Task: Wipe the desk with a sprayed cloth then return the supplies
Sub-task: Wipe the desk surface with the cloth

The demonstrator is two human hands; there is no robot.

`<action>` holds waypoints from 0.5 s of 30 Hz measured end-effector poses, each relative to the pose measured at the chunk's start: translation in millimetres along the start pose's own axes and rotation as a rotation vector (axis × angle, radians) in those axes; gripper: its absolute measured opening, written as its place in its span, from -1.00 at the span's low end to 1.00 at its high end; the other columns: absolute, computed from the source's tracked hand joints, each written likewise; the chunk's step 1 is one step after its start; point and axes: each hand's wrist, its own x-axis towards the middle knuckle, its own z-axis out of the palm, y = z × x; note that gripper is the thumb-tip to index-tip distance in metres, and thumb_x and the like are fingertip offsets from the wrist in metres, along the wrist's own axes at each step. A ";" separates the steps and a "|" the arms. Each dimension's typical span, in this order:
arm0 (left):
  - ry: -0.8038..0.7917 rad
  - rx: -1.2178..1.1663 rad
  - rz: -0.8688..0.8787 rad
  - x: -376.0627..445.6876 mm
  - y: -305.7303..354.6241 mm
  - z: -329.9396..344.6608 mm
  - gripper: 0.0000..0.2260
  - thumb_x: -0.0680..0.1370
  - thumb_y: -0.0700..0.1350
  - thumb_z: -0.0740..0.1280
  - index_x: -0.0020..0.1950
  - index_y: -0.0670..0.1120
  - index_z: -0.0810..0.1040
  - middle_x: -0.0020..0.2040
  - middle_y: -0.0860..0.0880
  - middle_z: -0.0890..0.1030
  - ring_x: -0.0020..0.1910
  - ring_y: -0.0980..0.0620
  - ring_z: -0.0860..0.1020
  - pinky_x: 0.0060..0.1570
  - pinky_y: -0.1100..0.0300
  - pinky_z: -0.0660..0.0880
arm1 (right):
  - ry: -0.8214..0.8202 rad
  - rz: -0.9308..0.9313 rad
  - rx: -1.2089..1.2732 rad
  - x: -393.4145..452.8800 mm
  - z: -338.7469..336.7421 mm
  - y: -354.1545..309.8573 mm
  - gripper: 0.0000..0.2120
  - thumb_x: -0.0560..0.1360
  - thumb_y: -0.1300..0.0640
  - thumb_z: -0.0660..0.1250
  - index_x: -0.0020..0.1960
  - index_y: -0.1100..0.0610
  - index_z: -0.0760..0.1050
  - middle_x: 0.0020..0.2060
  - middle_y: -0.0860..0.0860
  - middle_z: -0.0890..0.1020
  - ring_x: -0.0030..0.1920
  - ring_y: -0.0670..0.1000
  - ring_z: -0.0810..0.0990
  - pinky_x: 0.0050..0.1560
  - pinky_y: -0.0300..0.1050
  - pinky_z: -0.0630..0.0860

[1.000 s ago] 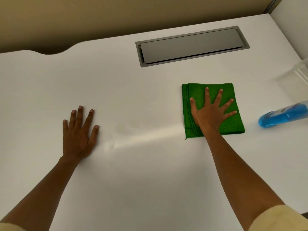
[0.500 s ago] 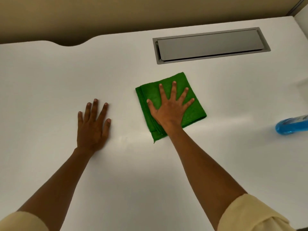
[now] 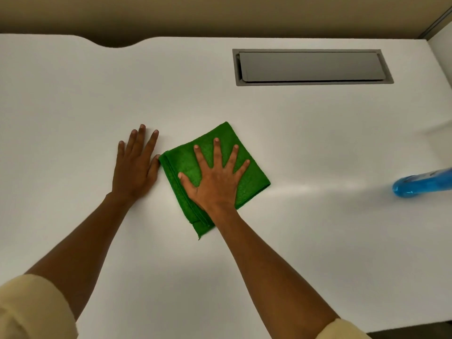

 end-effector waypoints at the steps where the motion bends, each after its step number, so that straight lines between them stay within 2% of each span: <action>1: 0.003 -0.020 0.009 -1.4 0.2 -0.5 -0.47 0.65 0.04 0.00 0.63 -0.01 0.07 0.64 -0.11 0.01 0.63 -0.12 -0.02 0.54 -0.16 -0.05 | 0.003 -0.011 0.000 -6.7 0.8 -0.2 -0.24 0.42 -0.52 -0.08 0.53 -0.22 0.10 0.59 0.07 0.04 0.53 0.39 -0.11 0.34 0.55 -0.17; 8: 0.000 -0.284 -0.047 -18.4 17.2 -4.9 -0.56 0.68 0.02 0.09 0.56 -0.04 0.29 0.64 -0.08 0.07 0.63 -0.05 -0.06 0.55 -0.08 -0.11 | -0.003 -0.074 -0.013 -48.3 2.7 6.2 -0.24 0.41 -0.52 -0.04 0.53 -0.23 0.08 0.59 0.06 0.03 0.54 0.38 -0.10 0.35 0.56 -0.13; 12: -0.070 -0.354 -0.023 -25.8 39.2 -8.4 -0.65 0.67 0.04 0.18 0.40 -0.03 0.52 0.61 -0.09 0.18 0.63 -0.03 -0.02 0.57 -0.13 -0.11 | -0.039 -0.110 -0.039 -66.1 -0.5 12.9 -0.23 0.41 -0.53 -0.06 0.54 -0.25 0.05 0.60 0.05 0.02 0.54 0.38 -0.11 0.35 0.57 -0.14; 15: -0.108 -0.387 -0.009 -24.2 52.4 -18.2 -0.69 0.63 0.07 0.25 0.28 -0.02 0.62 0.58 -0.10 0.27 0.61 -0.02 0.05 0.57 -0.07 -0.06 | -0.078 -0.155 -0.044 -78.1 -3.5 20.9 -0.23 0.41 -0.54 -0.07 0.54 -0.26 0.05 0.59 0.05 0.03 0.54 0.37 -0.11 0.36 0.56 -0.15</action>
